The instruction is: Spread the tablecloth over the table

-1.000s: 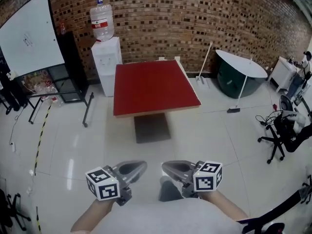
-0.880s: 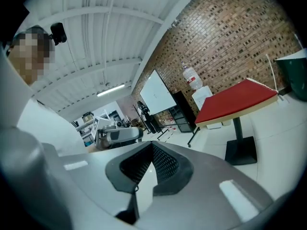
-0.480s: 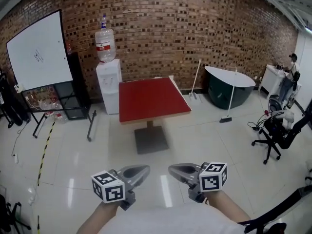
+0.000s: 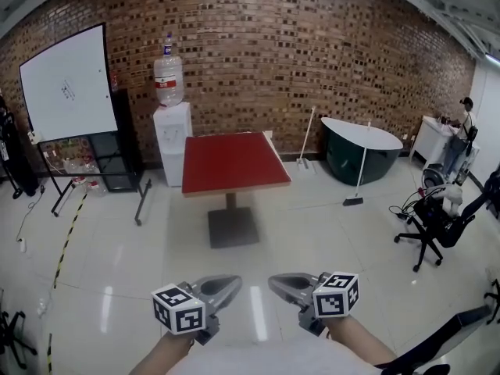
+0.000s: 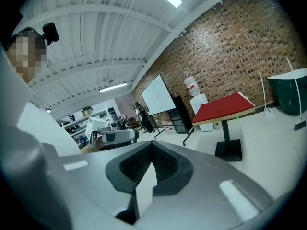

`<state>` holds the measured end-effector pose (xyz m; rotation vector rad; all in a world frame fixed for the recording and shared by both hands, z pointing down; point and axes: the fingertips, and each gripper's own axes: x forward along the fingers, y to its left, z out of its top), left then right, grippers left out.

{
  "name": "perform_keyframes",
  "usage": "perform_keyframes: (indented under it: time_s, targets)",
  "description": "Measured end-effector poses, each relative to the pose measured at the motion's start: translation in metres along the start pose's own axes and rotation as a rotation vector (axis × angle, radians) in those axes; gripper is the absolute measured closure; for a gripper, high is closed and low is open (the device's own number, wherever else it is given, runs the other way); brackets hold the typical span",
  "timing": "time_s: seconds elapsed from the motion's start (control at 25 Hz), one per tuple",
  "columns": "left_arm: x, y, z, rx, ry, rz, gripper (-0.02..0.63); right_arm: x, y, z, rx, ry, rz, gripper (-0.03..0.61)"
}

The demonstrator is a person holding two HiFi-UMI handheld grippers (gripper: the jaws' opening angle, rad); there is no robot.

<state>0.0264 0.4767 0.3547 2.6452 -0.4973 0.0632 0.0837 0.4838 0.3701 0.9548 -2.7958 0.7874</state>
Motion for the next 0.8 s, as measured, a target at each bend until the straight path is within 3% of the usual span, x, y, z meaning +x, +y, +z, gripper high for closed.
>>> perform_keyframes:
  time_s: [0.28, 0.8]
  targets:
    - [0.004, -0.034, -0.001, 0.051, 0.026, 0.007, 0.612, -0.024, 0.011, -0.001, -0.033, -0.01, 0.031, 0.578]
    - [0.001, -0.06, -0.027, 0.031, 0.047, 0.01, 0.612, -0.049, 0.03, -0.031, -0.014, 0.014, 0.06, 0.578]
